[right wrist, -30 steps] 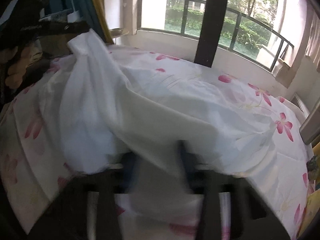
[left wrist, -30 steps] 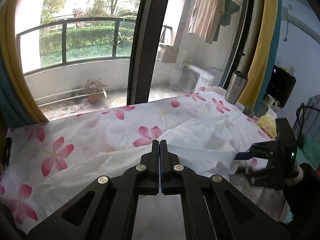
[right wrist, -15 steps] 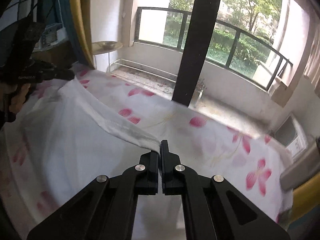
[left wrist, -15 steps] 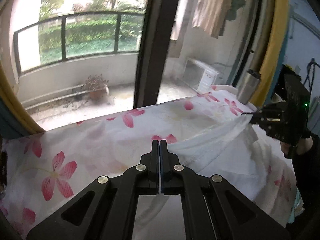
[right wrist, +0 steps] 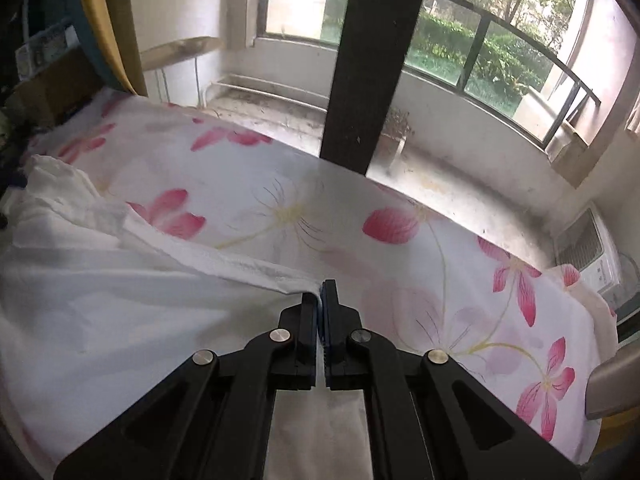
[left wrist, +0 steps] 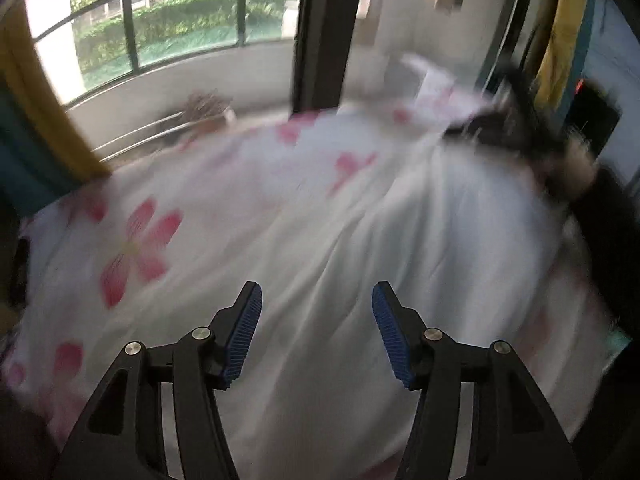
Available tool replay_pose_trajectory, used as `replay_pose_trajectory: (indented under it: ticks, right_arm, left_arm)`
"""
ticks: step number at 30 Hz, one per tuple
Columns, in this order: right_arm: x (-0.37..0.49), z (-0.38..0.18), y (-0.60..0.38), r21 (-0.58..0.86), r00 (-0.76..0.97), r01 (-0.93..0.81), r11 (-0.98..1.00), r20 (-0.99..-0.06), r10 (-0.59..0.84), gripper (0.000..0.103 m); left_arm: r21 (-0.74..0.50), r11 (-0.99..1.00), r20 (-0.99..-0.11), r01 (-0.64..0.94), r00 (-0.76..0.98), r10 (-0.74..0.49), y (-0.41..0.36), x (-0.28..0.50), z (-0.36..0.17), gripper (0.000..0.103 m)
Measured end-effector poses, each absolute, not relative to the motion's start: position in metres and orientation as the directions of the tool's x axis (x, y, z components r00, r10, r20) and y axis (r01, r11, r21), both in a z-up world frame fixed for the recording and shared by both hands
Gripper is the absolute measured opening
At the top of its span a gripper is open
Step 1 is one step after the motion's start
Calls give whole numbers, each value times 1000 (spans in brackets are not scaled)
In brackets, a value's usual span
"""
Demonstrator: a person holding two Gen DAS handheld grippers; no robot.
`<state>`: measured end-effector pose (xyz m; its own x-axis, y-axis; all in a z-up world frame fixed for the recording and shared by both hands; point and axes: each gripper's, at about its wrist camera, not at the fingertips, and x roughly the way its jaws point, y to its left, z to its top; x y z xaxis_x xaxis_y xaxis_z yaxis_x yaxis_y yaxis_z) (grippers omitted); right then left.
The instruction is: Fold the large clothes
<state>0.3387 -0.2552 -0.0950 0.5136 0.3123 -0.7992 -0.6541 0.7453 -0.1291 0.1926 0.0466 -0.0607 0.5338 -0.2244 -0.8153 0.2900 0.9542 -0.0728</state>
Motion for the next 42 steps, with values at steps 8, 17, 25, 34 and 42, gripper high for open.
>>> replay_pose_trajectory:
  ticks: [8, 17, 25, 34, 42]
  right_arm:
    - [339, -78, -283, -200, 572, -606, 770, -783, 247, 50]
    - [362, -69, -318, -179, 601, -525, 832, -771, 213, 55]
    - [369, -50, -322, -206, 649, -488, 848, -736, 194, 55]
    - [335, -71, -347, -215, 602, -482, 850, -785, 143, 55]
    - [327, -79, -375, -197, 566, -461, 865, -816, 116, 56]
  left_arm:
    - [-16, 990, -827, 138, 554, -90, 90, 200, -71, 61]
    - [44, 999, -802, 1, 596, 35, 137, 239, -75, 61]
    - [-46, 998, -733, -50, 680, 1, 176, 212, -29, 61]
    - [26, 997, -828, 78, 560, -23, 153, 161, -72, 61]
    - [88, 996, -822, 28, 567, 57, 155, 198, -89, 61]
